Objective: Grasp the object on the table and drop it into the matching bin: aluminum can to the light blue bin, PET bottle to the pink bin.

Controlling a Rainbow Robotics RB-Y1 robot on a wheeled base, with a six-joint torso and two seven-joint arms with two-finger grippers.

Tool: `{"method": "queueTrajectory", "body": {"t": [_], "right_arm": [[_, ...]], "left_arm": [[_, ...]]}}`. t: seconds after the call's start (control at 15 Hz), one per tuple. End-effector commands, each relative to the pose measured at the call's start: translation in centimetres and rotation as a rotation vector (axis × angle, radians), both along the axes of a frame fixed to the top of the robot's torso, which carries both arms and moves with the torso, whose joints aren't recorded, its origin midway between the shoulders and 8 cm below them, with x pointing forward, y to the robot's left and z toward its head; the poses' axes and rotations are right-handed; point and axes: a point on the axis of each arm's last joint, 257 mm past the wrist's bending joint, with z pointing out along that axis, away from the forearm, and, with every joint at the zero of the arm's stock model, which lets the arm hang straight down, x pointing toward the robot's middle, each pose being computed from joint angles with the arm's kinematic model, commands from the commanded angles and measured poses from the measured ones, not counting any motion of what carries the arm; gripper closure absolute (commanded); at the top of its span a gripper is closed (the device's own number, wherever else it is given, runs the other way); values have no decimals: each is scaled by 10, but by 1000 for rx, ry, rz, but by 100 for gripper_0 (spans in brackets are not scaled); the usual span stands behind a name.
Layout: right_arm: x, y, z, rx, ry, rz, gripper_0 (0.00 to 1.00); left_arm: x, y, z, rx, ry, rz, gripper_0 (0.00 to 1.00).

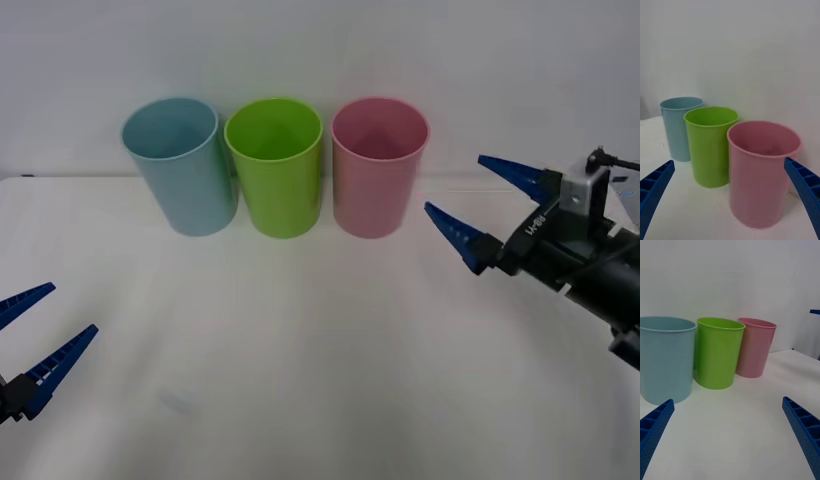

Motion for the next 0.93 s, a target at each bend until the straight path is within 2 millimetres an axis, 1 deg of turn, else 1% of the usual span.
{"method": "queueTrajectory", "body": {"t": [0.07, 0.53, 0.67, 0.93], "right_arm": [[-34, -22, -25, -74, 5, 9, 0], [-105, -71, -89, -167, 141, 25, 0], [-119, -85, -100, -219, 119, -2, 0], [-145, -105, -119, -239, 140, -39, 0]], "left_arm": [[0, 0, 0, 0, 0, 0, 0], [0, 0, 0, 0, 0, 0, 0], [0, 0, 0, 0, 0, 0, 0], [0, 0, 0, 0, 0, 0, 0]]}}
